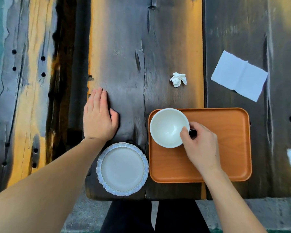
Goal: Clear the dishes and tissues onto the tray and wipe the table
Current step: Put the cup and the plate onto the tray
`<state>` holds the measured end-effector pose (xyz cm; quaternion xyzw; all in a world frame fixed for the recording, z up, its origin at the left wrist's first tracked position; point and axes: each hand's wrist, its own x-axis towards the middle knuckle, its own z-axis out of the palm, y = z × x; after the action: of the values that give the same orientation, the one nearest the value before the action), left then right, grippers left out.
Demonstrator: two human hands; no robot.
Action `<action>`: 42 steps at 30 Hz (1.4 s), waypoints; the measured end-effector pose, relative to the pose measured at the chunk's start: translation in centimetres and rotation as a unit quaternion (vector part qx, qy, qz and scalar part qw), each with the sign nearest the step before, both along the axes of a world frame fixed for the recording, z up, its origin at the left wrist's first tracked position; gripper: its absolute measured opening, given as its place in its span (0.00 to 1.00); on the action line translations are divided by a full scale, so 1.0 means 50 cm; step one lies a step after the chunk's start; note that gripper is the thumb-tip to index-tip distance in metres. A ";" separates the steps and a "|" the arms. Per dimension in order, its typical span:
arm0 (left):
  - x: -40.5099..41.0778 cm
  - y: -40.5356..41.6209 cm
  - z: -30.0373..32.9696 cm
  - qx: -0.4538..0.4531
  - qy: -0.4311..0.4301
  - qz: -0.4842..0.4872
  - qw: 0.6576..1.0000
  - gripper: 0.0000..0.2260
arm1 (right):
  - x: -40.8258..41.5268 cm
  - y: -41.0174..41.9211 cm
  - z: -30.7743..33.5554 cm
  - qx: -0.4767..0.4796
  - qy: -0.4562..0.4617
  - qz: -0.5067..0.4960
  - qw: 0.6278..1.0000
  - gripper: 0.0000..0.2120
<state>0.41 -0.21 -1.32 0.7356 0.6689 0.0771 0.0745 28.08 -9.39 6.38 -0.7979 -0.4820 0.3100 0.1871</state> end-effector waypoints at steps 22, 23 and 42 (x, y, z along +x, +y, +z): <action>0.003 -0.001 0.007 -0.006 -0.007 0.008 1.000 0.28 | -0.027 0.042 -0.001 0.019 0.001 0.003 1.000 0.08; 0.003 -0.001 0.007 -0.006 -0.007 0.008 1.000 0.28 | -0.026 0.044 0.000 0.021 0.002 0.005 1.000 0.08; 0.005 -0.001 0.009 -0.006 -0.007 0.007 1.000 0.28 | -0.070 -0.070 0.013 0.042 0.091 -0.217 0.971 0.18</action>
<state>0.66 -0.28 -0.89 0.7300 0.6738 0.0784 0.0830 24.56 -12.90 7.03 -0.8431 -0.2915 0.3126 0.3263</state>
